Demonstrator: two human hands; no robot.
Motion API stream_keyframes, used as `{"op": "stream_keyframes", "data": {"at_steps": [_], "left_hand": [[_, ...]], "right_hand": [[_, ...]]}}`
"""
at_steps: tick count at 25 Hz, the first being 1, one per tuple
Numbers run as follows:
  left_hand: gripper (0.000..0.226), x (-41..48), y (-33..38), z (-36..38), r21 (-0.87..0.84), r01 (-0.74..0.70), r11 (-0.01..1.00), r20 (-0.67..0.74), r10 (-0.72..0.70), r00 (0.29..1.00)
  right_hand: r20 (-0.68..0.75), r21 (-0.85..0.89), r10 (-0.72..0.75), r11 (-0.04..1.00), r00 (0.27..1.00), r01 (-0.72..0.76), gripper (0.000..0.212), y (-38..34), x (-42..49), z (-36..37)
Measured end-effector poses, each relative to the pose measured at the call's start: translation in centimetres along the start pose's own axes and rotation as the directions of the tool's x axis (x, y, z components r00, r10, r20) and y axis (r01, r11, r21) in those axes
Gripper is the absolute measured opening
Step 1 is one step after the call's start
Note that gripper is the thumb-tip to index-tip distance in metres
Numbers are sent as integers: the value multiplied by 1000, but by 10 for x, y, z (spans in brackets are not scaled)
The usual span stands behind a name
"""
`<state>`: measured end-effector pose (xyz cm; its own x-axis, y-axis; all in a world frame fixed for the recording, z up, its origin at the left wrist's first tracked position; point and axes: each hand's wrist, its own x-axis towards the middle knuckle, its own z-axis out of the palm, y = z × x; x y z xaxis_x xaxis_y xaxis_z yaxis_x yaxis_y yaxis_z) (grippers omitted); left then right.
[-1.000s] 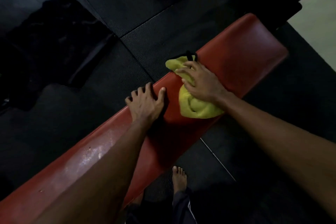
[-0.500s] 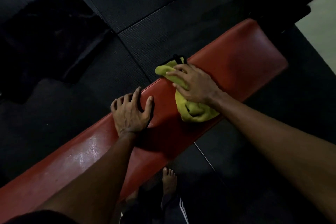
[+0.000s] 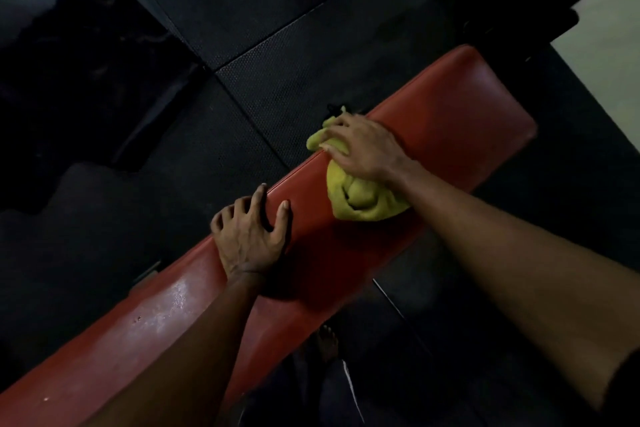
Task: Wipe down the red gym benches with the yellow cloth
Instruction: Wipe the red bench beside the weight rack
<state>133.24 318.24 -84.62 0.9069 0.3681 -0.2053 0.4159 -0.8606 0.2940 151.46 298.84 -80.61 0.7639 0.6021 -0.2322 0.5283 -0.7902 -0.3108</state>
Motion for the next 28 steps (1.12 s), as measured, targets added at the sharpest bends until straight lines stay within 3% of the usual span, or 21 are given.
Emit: {"op": "stream_keyframes", "data": {"at_steps": [2, 5, 7, 9, 11, 12, 14, 18, 25, 28], "left_hand": [[71, 1, 1, -4, -10, 15, 1000, 52, -15, 999], [70, 7, 4, -12, -76, 45, 996, 130, -35, 991], [66, 15, 18, -15, -180, -26, 983, 190, 61, 980], [64, 26, 50, -8, -230, -140, 963, 224, 193, 955], [64, 31, 84, 4, -186, -180, 966, 207, 217, 954], [64, 32, 95, 10, -148, -170, 974, 178, 196, 964], [62, 32, 100, 21, -102, -158, 982, 108, 169, 980], [61, 28, 95, 23, -87, -190, 978, 23, 193, 981], [63, 30, 98, 22, -44, -167, 985, 91, 171, 981], [63, 30, 99, 23, -43, -156, 987, 109, 160, 981]], "right_hand": [[43, -46, 85, 995, 995, -83, 38, 34, 11, -15], [57, -51, 367, 930, 928, -365, 32, 74, 38, -36], [105, -62, 324, 946, 940, -319, 28, 62, 47, -34], [152, -26, 139, 990, 979, -136, 27, 42, 45, -26], [163, 21, -17, 1000, 987, 14, 33, 41, 31, -23], [135, 26, -23, 999, 991, 20, 32, 51, 29, -22], [-16, 55, 107, 993, 994, -106, 27, 73, 28, -25], [-331, 139, 386, 923, 861, -360, 30, 90, -1, -11], [-414, 297, 643, 765, 644, -572, 34, 36, -101, 31], [-393, 436, 793, 606, 465, -665, 34, 40, -137, 44]]}}
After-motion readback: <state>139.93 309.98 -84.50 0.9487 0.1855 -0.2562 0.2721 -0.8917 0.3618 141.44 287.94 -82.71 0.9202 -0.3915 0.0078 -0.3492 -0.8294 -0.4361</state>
